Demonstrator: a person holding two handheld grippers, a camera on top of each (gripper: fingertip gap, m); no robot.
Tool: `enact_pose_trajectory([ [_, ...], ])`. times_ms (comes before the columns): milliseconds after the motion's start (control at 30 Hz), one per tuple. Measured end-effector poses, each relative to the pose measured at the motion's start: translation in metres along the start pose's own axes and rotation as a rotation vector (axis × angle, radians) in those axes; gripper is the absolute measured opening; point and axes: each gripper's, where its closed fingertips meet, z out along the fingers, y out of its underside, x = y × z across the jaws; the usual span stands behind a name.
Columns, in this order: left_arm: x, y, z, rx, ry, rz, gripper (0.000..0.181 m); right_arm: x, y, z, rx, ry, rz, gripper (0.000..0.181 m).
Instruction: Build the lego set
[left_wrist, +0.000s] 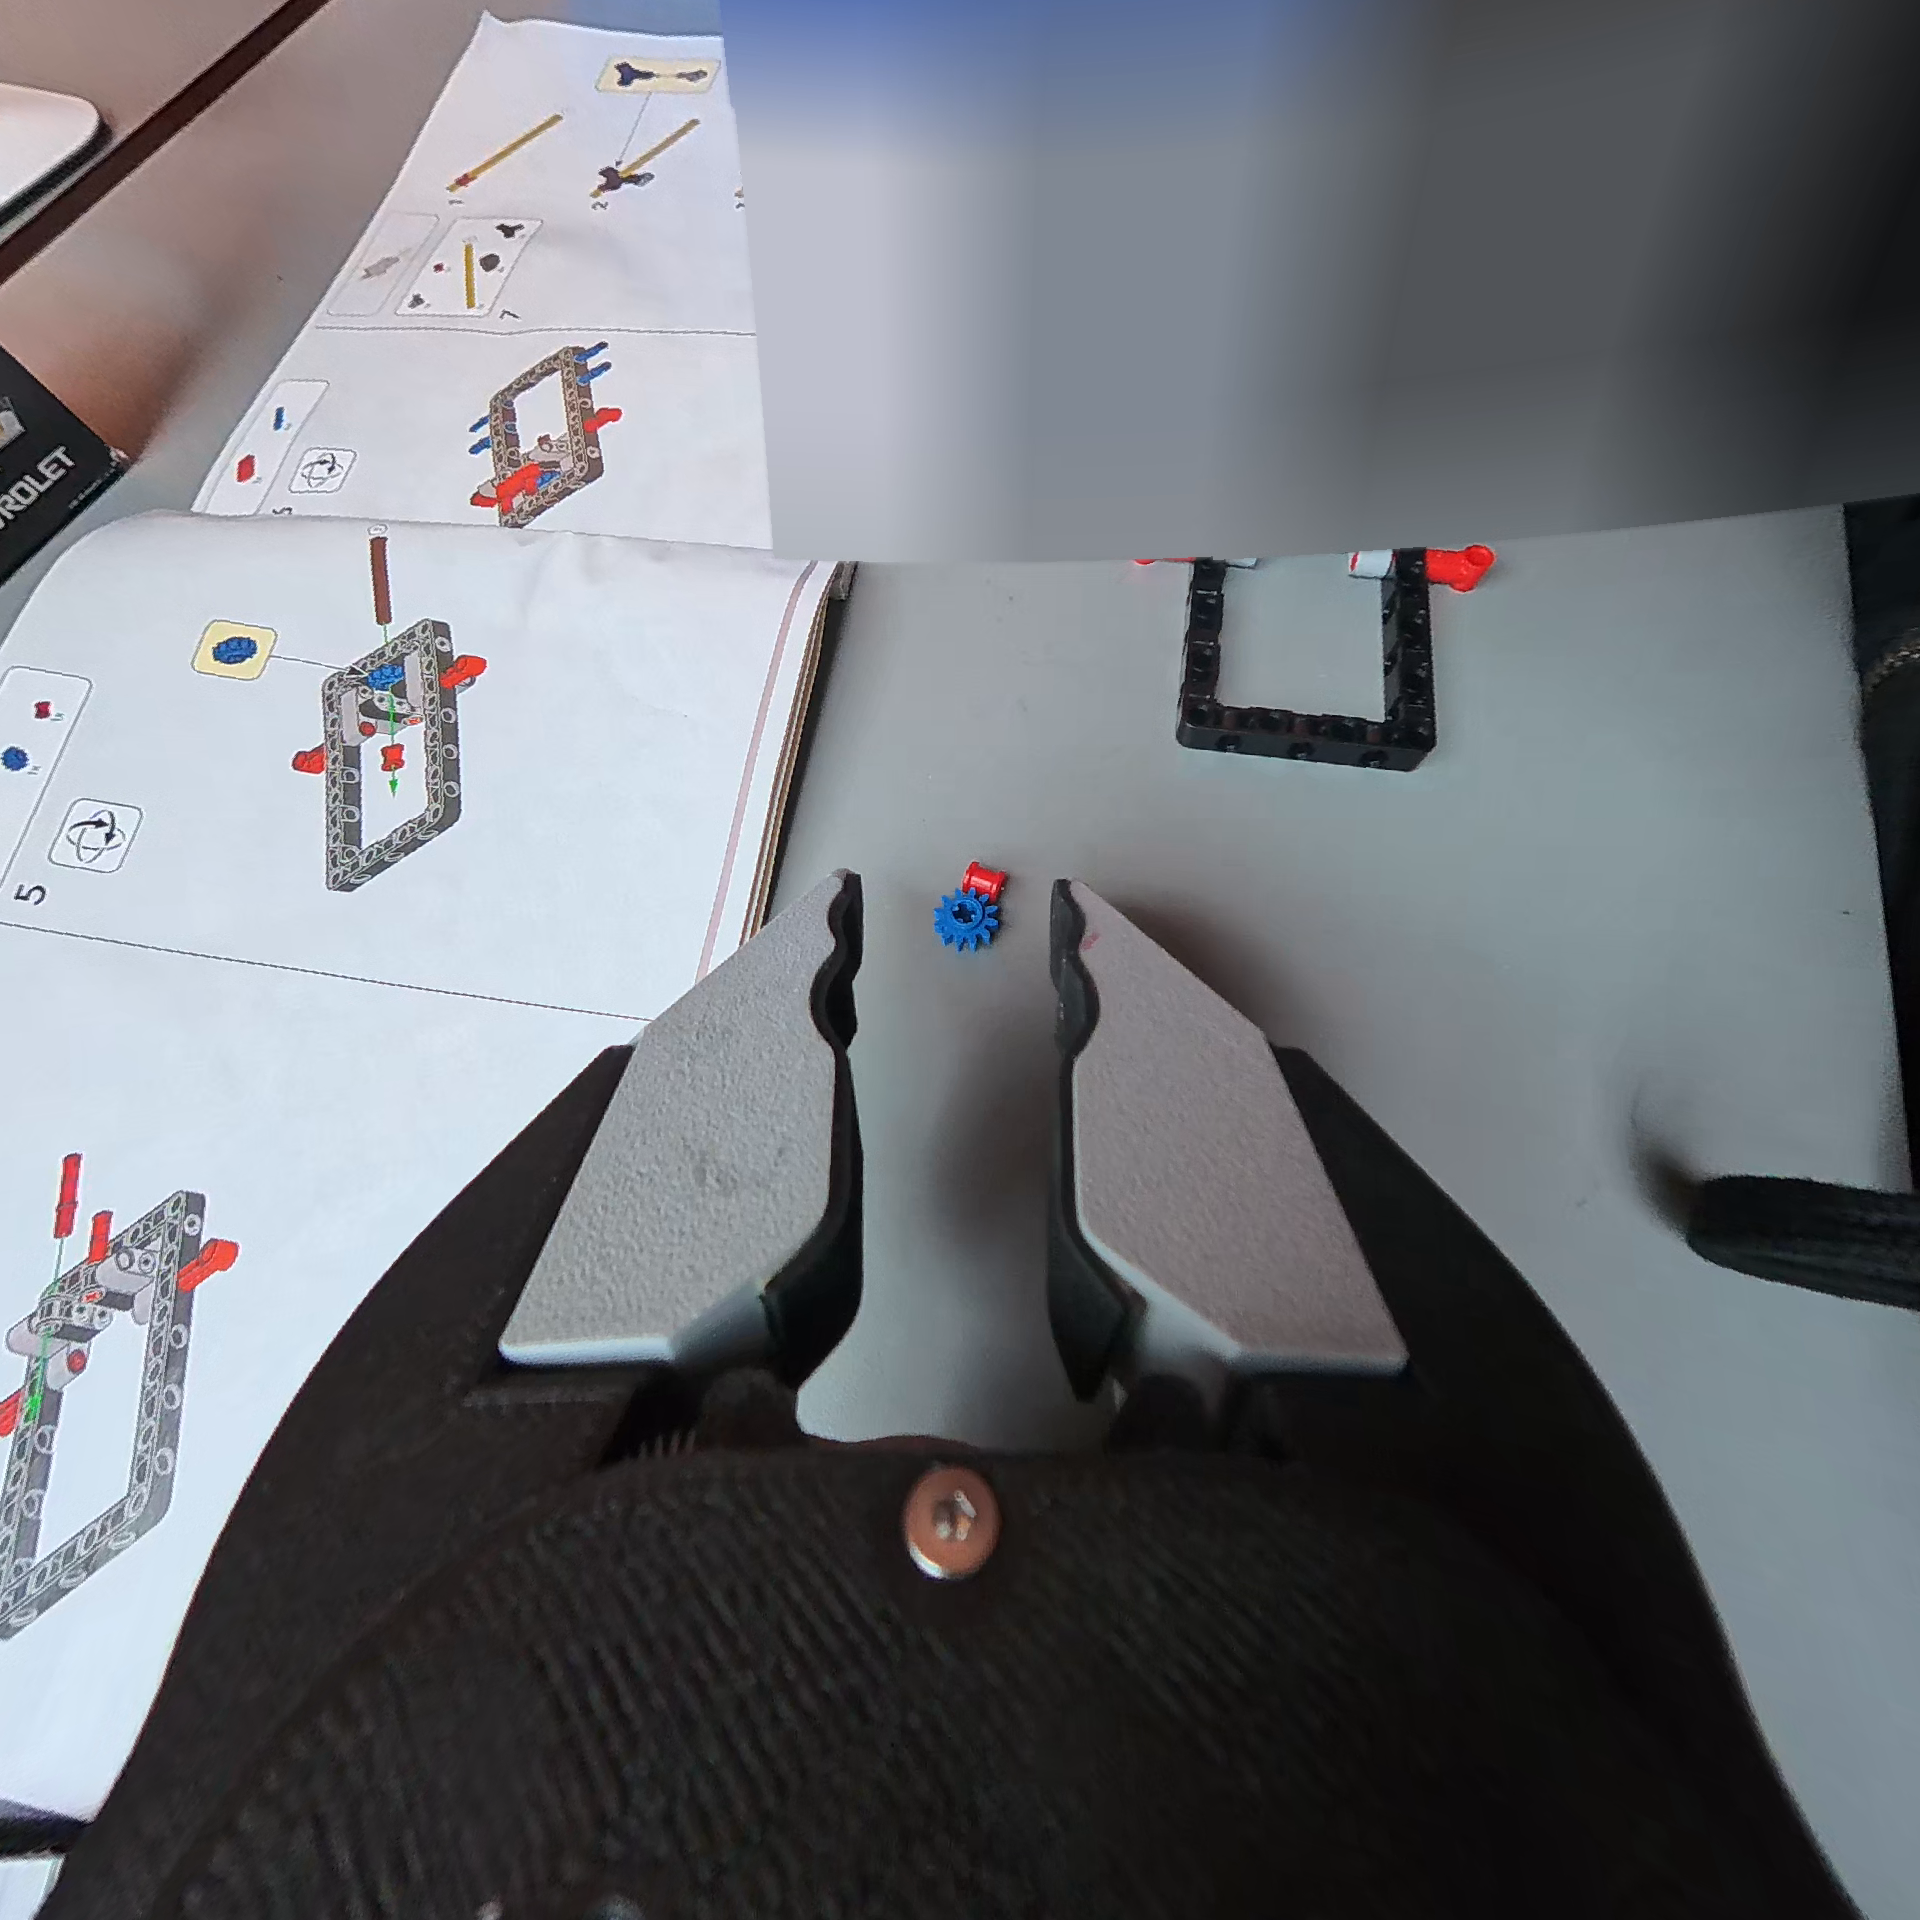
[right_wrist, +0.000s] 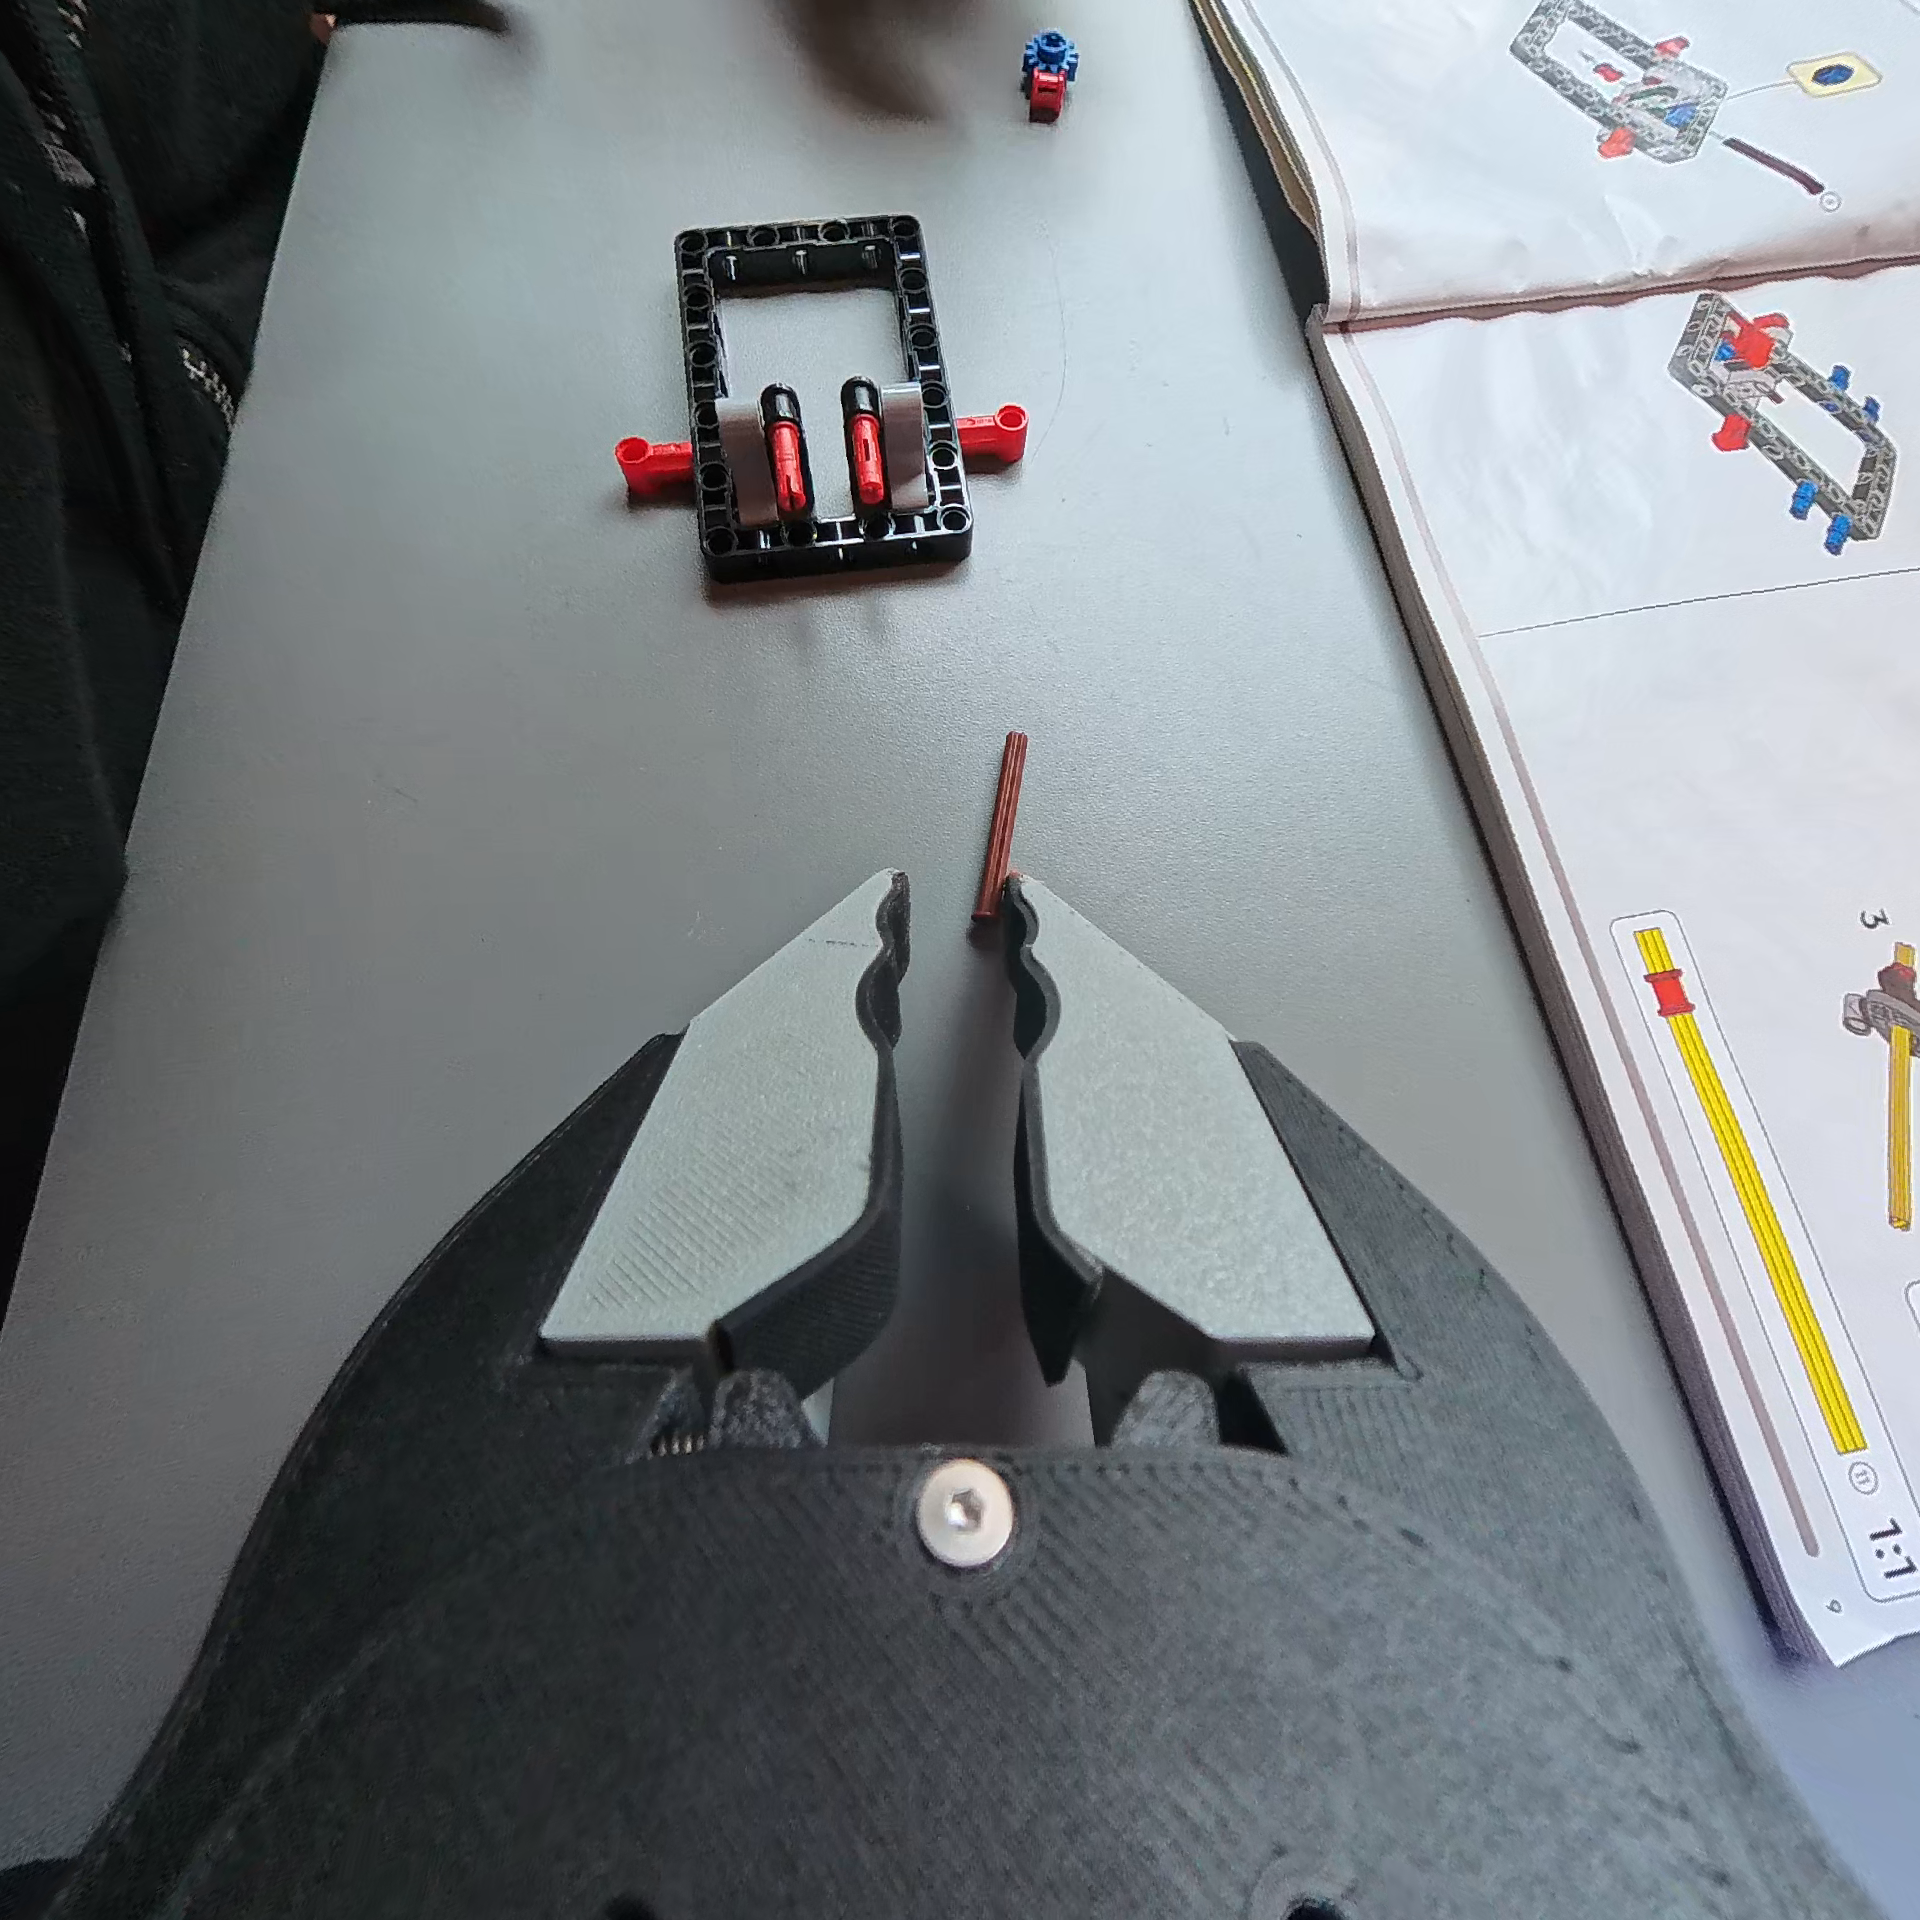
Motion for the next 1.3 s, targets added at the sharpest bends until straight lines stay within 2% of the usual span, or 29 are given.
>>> enact_pose_trajectory([
  [567,0.003,0.000,0.002,-0.011,0.013,0.002,0.035,0.001,0.000,0.000,-0.002,0.012,-0.011,0.013],
  [1000,0.040,-0.041,0.021,0.079,0.069,0.022,0.035,0.007,0.001,-0.003,-0.001,0.108,-0.039,0.010],
  [1167,0.068,-0.058,0.035,0.061,0.123,0.020,0.047,0.009,0.000,0.000,-0.010,0.092,-0.014,0.005],
  [1300,0.085,-0.047,0.055,-0.060,0.138,0.008,0.063,0.010,0.000,0.001,-0.015,0.113,-0.024,0.001],
])
